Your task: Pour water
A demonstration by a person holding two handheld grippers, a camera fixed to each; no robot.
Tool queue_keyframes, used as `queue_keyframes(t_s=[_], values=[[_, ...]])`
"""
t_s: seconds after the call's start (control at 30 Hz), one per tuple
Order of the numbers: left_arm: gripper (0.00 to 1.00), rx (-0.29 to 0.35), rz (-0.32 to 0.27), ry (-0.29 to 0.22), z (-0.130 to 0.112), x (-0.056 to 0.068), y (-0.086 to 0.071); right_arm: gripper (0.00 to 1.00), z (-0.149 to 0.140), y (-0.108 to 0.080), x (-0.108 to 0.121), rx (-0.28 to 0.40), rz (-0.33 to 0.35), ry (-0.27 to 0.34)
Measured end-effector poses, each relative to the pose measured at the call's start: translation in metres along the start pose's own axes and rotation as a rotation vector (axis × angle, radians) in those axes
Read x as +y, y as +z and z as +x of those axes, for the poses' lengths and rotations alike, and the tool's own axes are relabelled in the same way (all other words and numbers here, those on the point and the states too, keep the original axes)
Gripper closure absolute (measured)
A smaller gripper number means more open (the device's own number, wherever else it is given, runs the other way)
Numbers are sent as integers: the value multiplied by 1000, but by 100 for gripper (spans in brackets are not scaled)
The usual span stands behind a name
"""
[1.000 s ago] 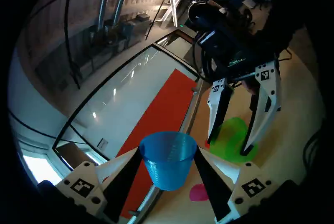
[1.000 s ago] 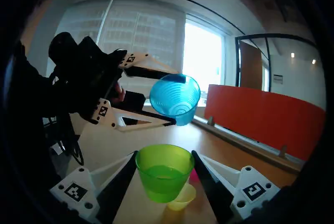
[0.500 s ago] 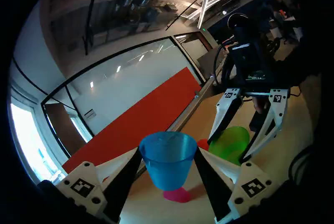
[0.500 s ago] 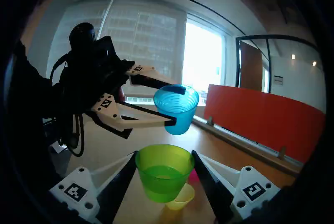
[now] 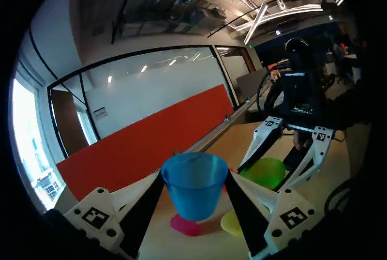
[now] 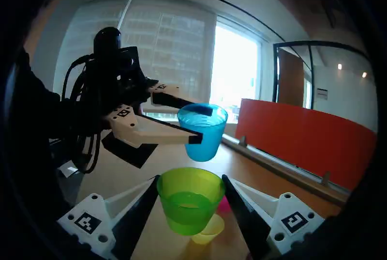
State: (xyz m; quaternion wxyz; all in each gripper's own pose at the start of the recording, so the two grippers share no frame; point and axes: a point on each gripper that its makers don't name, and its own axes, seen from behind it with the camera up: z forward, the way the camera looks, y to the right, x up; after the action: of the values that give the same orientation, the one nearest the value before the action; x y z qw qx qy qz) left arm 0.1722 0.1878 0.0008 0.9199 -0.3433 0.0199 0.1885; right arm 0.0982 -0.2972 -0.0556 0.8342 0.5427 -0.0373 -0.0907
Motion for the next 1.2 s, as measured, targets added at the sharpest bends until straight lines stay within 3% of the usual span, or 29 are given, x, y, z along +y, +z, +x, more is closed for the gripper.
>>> queue_keyframes(t_s=[0.37, 0.47, 0.8, 1.2], values=[[14, -3, -56, -234, -7, 7, -6, 5, 3, -2, 0, -7, 1, -5], [14, 3, -59, -277, -8, 5, -6, 5, 2, -3, 1, -10, 1, -5], [14, -19, -65, -290, -21, 2, -9, 5, -1, -5, 2, -32, 3, 1], [14, -96, -78, -288, -57, 3, -11, 5, -21, -7, 5, -105, 13, 11]])
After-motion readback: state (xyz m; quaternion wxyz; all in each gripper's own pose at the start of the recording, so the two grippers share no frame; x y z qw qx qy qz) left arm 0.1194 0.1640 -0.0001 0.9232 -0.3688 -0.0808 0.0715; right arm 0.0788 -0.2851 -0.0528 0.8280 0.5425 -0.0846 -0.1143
